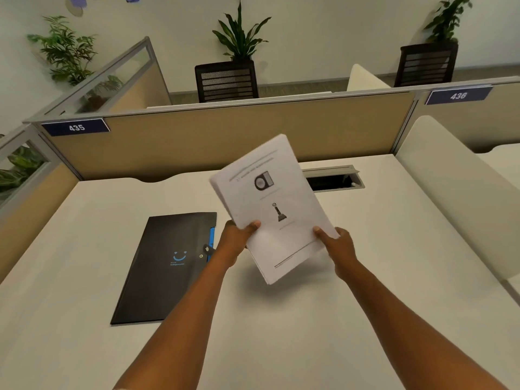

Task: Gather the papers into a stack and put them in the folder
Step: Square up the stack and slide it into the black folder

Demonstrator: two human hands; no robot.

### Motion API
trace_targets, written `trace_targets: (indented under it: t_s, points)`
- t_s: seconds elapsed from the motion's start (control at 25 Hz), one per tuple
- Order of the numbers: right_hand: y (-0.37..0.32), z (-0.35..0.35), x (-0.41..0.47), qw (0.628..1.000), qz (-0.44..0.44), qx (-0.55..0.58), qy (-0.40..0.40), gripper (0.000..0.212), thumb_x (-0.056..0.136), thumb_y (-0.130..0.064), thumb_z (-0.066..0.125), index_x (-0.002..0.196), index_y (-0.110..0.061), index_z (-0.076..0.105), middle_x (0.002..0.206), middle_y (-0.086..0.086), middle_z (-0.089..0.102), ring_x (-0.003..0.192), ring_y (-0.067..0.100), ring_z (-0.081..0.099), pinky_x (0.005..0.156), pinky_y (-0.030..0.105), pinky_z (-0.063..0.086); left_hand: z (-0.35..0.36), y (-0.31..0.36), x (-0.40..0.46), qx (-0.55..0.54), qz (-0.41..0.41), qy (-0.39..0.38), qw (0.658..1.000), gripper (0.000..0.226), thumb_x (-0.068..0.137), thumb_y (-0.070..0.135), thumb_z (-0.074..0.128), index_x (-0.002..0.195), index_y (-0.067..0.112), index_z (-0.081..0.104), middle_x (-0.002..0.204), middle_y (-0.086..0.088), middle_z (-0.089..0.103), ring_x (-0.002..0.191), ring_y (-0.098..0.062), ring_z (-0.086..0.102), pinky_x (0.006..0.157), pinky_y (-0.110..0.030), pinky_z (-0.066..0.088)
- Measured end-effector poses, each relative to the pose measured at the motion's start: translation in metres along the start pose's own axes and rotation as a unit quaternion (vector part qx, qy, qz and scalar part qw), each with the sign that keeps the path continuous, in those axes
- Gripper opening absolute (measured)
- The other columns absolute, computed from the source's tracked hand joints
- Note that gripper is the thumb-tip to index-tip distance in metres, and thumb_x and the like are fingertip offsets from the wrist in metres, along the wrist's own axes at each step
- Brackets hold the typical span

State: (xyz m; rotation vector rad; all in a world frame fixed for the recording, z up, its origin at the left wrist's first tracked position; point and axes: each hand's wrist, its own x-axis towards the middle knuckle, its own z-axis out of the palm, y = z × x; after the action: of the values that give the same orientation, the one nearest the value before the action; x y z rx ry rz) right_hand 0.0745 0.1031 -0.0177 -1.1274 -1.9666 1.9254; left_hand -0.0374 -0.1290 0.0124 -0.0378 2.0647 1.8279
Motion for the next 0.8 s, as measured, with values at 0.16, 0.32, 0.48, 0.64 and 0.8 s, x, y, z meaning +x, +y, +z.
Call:
trace_targets:
  t_s: [0.16, 0.32, 0.48, 0.64, 0.8]
  points:
    - [-0.002, 0.012, -0.017, 0.974, 0.035, 0.124, -0.187, 0.045, 0.086, -0.031, 0.070, 0.125, -0.011, 0.058, 0.117, 0.011, 0.070, 0.103, 0.028, 0.068, 0.088, 0.045, 0.056, 0.014, 0.001, -0.006, -0.145, -0.014, 0.026, 0.989, 0.044, 0.084, 0.022, 0.074, 0.123, 0.016, 0.055, 0.120, -0.007, 0.066, 0.104, -0.025, 0.063, 0.076, -0.038, 0.058]
    - [-0.015, 0.021, -0.023, 0.974, -0.055, 0.164, -0.149, 0.024, 0.087, -0.013, 0.069, 0.111, -0.016, 0.065, 0.101, 0.002, 0.075, 0.089, 0.020, 0.071, 0.068, 0.034, 0.059, 0.027, -0.001, -0.014, -0.184, -0.001, -0.012, 0.983, 0.049, 0.086, 0.019, 0.071, 0.132, 0.020, 0.050, 0.119, -0.002, 0.066, 0.101, -0.019, 0.065, 0.075, -0.036, 0.060]
    - [-0.027, 0.005, -0.018, 0.976, -0.120, 0.145, -0.113, 0.028, 0.069, -0.020, 0.078, 0.095, -0.018, 0.068, 0.086, -0.003, 0.075, 0.079, 0.016, 0.070, 0.064, 0.035, 0.059, 0.023, 0.005, -0.014, -0.136, 0.022, -0.031, 0.990, 0.047, 0.086, 0.020, 0.070, 0.130, 0.017, 0.051, 0.112, -0.003, 0.068, 0.093, -0.020, 0.068, 0.067, -0.036, 0.062]
    - [-0.037, -0.026, -0.009, 0.973, -0.153, 0.136, -0.111, 0.046, 0.054, -0.034, 0.081, 0.096, -0.018, 0.069, 0.088, -0.004, 0.076, 0.080, 0.012, 0.072, 0.065, 0.034, 0.060, -0.004, 0.026, -0.002, -0.055, 0.071, -0.040, 0.995, 0.036, 0.091, 0.019, 0.065, 0.124, 0.008, 0.056, 0.092, -0.007, 0.073, 0.065, -0.020, 0.074, 0.054, -0.028, 0.061]
    - [-0.041, -0.051, 0.005, 0.972, -0.177, 0.110, -0.104, 0.041, 0.060, -0.030, 0.082, 0.098, -0.021, 0.070, 0.094, -0.004, 0.076, 0.087, 0.012, 0.071, 0.072, 0.033, 0.061, -0.036, 0.058, 0.013, 0.012, 0.099, -0.052, 0.994, 0.032, 0.093, 0.027, 0.062, 0.121, 0.013, 0.061, 0.103, -0.007, 0.072, 0.083, -0.025, 0.073, 0.066, -0.030, 0.063]
